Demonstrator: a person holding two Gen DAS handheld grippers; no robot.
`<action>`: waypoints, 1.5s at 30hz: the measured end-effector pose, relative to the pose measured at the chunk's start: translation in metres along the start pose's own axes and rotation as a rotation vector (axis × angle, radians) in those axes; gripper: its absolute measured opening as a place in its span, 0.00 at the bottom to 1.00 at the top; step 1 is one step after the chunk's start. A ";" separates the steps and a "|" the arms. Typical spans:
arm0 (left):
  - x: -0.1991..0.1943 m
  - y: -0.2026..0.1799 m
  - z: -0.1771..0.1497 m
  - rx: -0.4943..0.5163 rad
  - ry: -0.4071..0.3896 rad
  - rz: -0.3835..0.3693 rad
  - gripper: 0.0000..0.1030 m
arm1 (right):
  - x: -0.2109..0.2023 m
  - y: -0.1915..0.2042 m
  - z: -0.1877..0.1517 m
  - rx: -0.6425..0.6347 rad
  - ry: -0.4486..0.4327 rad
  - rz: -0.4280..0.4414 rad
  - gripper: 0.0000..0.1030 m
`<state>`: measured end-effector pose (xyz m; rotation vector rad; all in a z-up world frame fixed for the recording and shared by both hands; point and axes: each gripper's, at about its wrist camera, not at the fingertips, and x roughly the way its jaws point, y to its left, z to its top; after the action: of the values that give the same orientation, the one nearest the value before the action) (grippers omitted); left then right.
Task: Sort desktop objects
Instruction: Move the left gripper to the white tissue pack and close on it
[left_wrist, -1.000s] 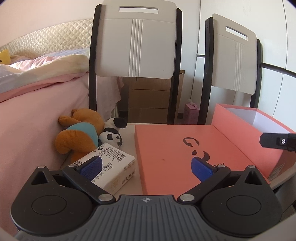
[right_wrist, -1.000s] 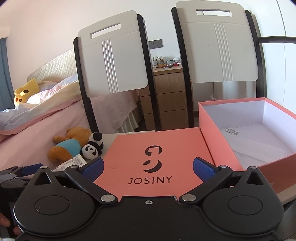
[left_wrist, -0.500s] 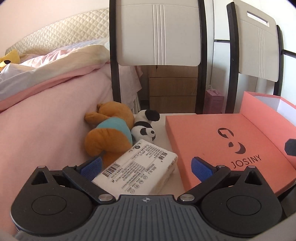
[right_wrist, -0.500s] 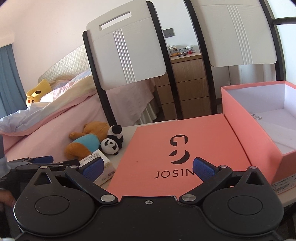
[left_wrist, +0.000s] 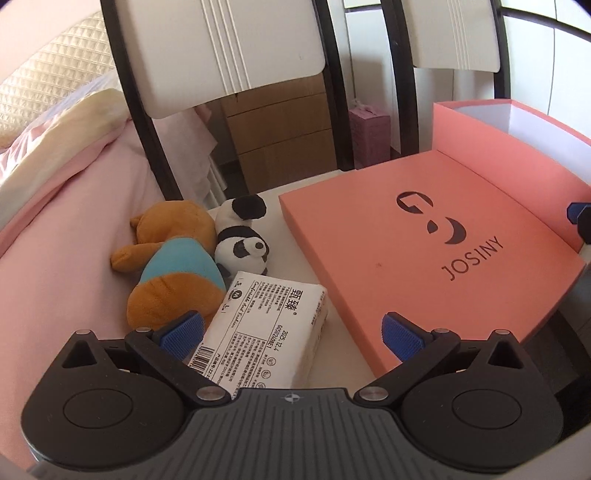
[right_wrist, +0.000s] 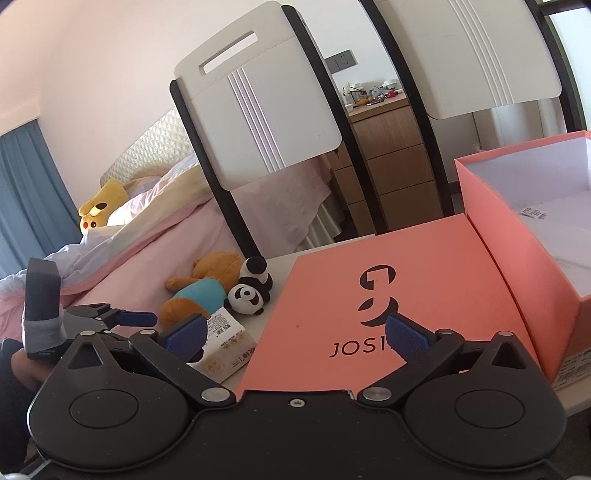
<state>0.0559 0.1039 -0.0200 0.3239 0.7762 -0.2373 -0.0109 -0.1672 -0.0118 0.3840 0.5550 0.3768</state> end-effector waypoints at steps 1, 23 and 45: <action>0.002 0.002 0.000 0.025 0.017 0.002 1.00 | -0.002 0.000 -0.001 -0.002 0.000 0.001 1.00; 0.069 0.063 -0.028 0.049 0.229 -0.181 1.00 | 0.038 0.017 -0.013 -0.086 0.048 -0.121 1.00; 0.077 0.050 -0.031 0.026 0.191 -0.131 1.00 | 0.035 0.013 -0.023 -0.104 0.138 -0.168 1.00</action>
<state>0.1057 0.1546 -0.0859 0.3240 0.9848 -0.3430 0.0003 -0.1346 -0.0387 0.2106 0.6948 0.2706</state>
